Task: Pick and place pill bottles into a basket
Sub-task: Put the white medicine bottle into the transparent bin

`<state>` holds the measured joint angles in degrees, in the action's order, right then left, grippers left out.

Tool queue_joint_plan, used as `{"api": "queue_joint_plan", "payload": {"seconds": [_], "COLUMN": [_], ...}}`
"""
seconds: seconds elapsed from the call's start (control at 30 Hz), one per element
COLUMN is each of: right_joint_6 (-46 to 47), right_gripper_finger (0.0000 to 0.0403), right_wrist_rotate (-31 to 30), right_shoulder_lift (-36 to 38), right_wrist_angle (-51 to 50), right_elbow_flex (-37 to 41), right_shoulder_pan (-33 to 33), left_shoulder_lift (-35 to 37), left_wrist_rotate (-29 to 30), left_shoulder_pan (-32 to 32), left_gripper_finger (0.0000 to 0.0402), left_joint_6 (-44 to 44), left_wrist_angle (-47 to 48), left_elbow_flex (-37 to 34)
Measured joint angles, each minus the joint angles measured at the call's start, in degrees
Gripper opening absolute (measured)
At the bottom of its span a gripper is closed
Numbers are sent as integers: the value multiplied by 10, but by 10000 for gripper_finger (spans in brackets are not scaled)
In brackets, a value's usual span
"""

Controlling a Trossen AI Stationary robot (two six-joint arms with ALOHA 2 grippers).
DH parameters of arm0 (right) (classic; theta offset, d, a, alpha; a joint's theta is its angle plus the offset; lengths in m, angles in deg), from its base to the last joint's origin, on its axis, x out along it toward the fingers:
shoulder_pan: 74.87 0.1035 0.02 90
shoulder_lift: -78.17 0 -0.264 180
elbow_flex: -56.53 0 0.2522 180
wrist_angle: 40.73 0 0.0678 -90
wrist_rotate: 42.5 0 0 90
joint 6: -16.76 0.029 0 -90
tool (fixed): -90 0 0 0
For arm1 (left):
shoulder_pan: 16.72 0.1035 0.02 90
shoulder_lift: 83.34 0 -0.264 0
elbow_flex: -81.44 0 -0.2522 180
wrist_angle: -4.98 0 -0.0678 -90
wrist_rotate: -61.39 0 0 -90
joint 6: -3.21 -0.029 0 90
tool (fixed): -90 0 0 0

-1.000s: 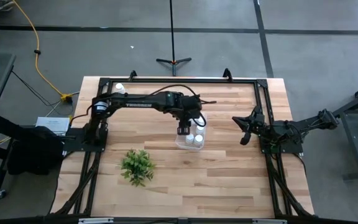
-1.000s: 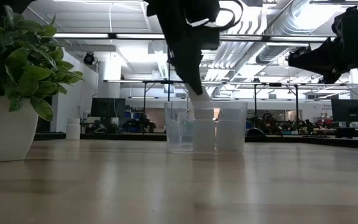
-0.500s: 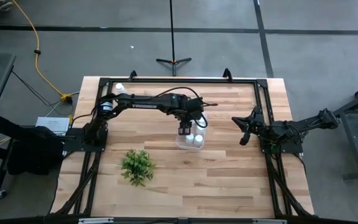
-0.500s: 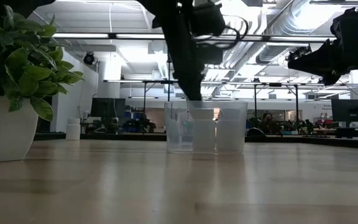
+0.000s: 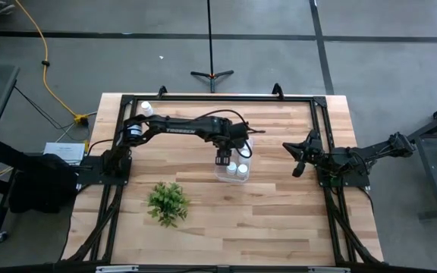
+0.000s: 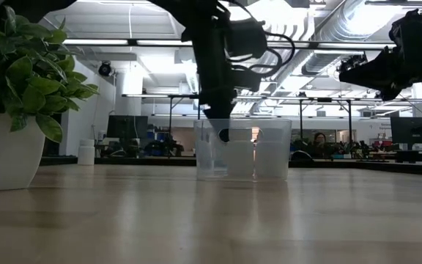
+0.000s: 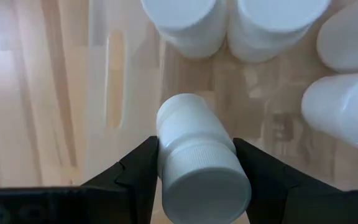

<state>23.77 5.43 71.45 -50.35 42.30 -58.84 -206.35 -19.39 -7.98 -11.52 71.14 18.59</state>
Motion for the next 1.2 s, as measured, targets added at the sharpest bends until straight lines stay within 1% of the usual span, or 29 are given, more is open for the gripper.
{"api": "queue_joint_plan", "payload": {"seconds": [0.4,0.7,0.83,1.0,1.2], "right_joint_6": [0,0,0,0,0], "right_gripper_finger": [1,2,1,1,1], "right_wrist_rotate": [0,0,0,0,0], "right_shoulder_lift": [0,0,0,0,0], "right_wrist_angle": [0,0,0,0,0], "right_elbow_flex": [0,0,0,0,0], "right_shoulder_pan": [0,0,0,0,0], "left_shoulder_lift": [-2,-2,-2,-2,-2], "left_wrist_rotate": [6,9,10,13,44], "left_shoulder_pan": [-1,-1,-1,-1,-1], "left_gripper_finger": [219,273,290,297,298], "left_joint_6": [-17,-17,-17,-17,-18], "left_wrist_angle": [2,0,0,0,4], "left_elbow_flex": [-1,-1,-1,-1,-1]}}
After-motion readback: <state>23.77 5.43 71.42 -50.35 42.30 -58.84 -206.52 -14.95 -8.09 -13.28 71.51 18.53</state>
